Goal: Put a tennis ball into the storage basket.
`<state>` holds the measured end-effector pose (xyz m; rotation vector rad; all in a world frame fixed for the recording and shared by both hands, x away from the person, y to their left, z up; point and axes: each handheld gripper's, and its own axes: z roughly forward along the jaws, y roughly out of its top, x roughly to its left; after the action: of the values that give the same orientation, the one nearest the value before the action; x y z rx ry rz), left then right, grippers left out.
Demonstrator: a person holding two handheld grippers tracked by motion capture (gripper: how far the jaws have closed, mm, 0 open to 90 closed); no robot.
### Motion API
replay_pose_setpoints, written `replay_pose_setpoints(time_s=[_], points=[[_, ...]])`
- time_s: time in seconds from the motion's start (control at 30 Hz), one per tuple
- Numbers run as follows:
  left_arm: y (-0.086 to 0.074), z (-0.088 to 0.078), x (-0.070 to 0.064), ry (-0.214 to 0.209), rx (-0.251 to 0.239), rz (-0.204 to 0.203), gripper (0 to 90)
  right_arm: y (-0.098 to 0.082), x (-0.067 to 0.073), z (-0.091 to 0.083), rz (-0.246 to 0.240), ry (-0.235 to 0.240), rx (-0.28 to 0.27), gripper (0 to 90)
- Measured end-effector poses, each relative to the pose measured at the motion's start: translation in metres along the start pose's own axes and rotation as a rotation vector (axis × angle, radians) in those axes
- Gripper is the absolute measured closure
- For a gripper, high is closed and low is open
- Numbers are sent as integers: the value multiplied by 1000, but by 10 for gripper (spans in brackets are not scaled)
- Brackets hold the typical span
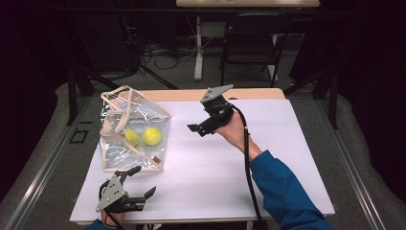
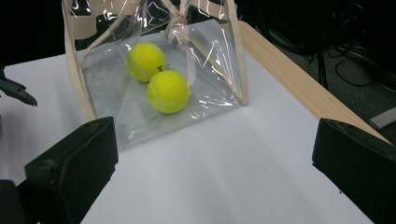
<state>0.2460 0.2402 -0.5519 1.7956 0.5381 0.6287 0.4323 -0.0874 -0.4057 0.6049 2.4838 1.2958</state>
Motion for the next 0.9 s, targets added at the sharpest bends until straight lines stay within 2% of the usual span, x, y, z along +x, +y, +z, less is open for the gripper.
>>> replay_pose_setpoints(time_s=[0.33,0.9], points=[[0,0,0,2,6,5,160,-33,3,-9,19,-8,39,0],[2,0,-1,15,6,12,160,-90,13,-39,41,-63,92,0]])
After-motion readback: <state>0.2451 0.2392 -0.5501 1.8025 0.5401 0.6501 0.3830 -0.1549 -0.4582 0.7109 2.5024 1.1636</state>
